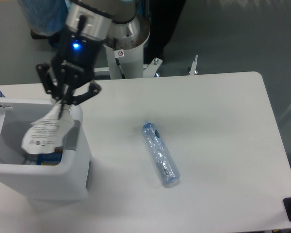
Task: Place the trash in the trash can
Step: 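Lift the wrapper and carry it over the white trash bin, then open the gripper to drop the wrapper into the bin, then move the open gripper over the clear plastic bottle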
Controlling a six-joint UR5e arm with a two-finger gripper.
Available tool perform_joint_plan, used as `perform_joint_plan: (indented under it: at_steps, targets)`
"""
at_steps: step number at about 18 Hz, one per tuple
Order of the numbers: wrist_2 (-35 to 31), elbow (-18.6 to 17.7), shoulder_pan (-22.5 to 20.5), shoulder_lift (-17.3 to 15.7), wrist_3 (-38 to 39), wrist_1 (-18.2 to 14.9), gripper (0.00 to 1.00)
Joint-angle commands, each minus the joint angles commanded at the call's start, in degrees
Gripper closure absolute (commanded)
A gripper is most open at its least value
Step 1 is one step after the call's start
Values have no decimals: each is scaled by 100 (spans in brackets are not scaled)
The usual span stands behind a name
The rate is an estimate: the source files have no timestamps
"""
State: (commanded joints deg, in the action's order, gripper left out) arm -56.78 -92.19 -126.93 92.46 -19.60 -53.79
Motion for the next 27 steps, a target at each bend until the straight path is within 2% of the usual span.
perform_joint_plan:
  at_steps: [1,2,3,4,12,16,18,23,27]
  targets:
    - [0,-18,62,9,-9,0,87]
    - [0,-9,63,17,-18,9,62]
    - [-9,25,63,52,-44,44,15]
    - [-26,52,71,61,-53,79,0]
    - [-70,70,-33,62,17,88,0]
    - [-649,96,-507,44,315,114,0]
    - [-721,96,-701,53,360,114,0]
    - [-1238,114,-1194,219,343,105,0]
    - [-1941,78,-1457,360,281,97,0]
